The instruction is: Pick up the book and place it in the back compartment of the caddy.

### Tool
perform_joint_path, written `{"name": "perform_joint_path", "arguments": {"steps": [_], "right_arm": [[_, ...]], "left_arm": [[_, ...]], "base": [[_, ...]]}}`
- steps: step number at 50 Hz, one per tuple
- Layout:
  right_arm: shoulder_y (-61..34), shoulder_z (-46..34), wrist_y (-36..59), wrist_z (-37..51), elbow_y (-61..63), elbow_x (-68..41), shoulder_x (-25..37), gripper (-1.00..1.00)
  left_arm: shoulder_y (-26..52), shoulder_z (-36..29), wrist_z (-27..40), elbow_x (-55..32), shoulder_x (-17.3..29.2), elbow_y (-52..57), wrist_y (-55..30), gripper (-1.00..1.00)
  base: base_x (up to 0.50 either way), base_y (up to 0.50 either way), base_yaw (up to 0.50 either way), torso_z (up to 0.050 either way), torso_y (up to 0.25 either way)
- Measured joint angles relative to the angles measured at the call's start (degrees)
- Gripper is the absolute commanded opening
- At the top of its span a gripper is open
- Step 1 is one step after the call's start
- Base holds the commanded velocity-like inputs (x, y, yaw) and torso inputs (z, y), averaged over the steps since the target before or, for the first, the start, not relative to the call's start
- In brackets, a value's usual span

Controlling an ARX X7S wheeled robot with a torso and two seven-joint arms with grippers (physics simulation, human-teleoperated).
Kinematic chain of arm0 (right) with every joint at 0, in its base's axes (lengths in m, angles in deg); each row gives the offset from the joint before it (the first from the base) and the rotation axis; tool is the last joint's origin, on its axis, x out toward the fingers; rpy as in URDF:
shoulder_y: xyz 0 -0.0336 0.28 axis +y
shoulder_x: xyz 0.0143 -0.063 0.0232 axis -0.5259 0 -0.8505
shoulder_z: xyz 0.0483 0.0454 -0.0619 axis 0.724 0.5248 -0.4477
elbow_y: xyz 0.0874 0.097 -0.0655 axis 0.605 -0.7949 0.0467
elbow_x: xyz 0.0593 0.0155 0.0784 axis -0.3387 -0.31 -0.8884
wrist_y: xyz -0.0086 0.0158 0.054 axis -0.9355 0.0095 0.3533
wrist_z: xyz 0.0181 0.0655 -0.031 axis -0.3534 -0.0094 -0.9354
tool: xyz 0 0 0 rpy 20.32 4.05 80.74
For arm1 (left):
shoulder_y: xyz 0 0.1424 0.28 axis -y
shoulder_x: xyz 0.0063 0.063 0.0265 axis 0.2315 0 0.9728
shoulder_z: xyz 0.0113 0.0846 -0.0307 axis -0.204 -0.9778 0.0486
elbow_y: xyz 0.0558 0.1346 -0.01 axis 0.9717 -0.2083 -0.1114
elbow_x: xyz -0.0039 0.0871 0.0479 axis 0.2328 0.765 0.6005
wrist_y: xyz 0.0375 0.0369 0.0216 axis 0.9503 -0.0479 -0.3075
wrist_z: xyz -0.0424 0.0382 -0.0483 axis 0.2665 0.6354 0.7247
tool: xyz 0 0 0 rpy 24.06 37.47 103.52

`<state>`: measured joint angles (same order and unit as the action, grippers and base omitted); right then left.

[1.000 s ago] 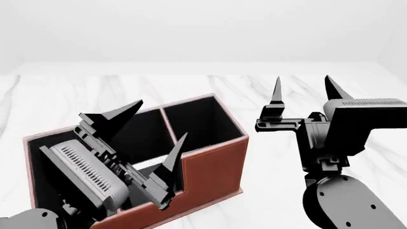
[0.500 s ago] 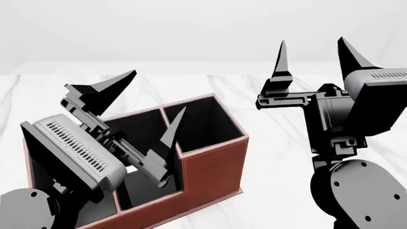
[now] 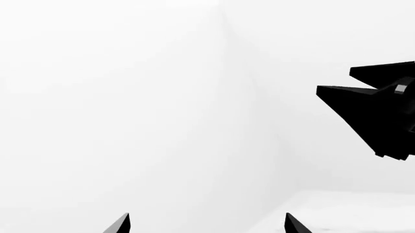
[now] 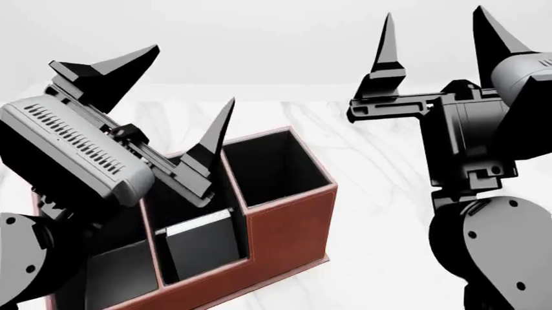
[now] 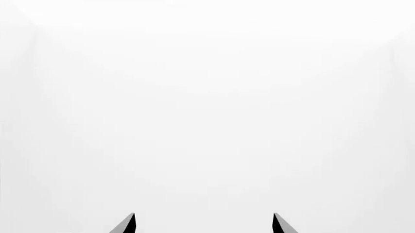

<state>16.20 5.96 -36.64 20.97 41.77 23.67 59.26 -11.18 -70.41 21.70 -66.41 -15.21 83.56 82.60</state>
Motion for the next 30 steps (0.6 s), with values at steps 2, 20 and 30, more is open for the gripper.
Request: {"name": "perform_joint_path", "arguments": {"steps": [2,20,30], "right_arm": [[-0.66,0.06,0.48,0.13,0.3,-0.31,-0.01,1.0],[-5.47,0.36,3.68,1.1,2.38,-2.58,-0.25,1.0],[-6.96,1.03,4.83,1.78,3.91,-3.97,-0.13,1.0]], "left_arm": [[0.59,0.23,-0.08,-0.37,0.09,0.13,-0.52,1.0],[6.07,1.92,-0.72,-3.25,-0.14,1.79,-5.65,1.0],[8.34,2.53,-0.61,-4.22,-0.36,3.24,-7.94,1.0]], "base": [[0.0,0.0,0.0,0.0,0.0],[0.0,0.0,0.0,0.0,0.0],[0.0,0.0,0.0,0.0,0.0]]}}
